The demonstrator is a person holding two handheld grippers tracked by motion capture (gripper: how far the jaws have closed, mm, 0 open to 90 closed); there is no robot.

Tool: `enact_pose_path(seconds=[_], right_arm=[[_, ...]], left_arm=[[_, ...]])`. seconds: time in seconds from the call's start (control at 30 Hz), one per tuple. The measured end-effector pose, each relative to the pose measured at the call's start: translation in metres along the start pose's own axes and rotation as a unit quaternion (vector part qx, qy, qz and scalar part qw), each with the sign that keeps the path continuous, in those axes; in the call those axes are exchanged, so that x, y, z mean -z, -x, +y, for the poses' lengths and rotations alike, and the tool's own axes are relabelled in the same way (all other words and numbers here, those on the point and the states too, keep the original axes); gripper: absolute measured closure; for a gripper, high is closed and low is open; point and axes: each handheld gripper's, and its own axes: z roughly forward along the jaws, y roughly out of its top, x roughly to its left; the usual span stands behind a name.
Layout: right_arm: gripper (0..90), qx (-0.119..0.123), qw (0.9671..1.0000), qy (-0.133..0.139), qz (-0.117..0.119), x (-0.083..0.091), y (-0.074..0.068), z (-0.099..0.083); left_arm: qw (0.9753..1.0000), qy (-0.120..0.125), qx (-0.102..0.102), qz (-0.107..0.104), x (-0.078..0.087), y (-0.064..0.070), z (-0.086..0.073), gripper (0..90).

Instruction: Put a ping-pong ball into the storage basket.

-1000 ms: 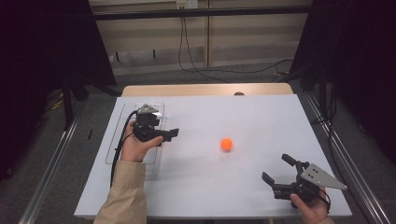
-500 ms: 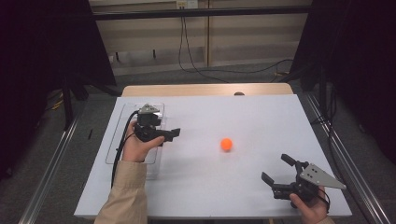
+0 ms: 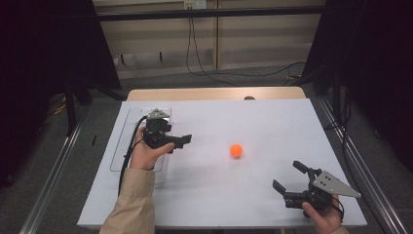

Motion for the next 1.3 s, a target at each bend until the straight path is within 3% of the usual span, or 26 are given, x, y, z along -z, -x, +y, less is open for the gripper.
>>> enact_pose_path(seconds=[0.27, 0.7, 1.3], right_arm=[[1.6, 0.001, 1.0000, -0.001, 0.001, 0.000, 0.000, 0.000], [1.7, 0.001, 1.0000, 0.000, 0.002, 0.000, 0.000, 0.000], [1.8, 0.001, 1.0000, -0.001, 0.002, -0.001, 0.000, 0.000]], left_arm=[[0.9999, -0.007, -0.011, -0.007, -0.006, 0.006, 0.000, 7.8], [0.9998, 0.012, -0.006, -0.012, -0.008, 0.012, 0.003, 6.2], [0.9995, 0.008, -0.014, -0.027, -0.017, 0.023, 0.003, 5.8]])
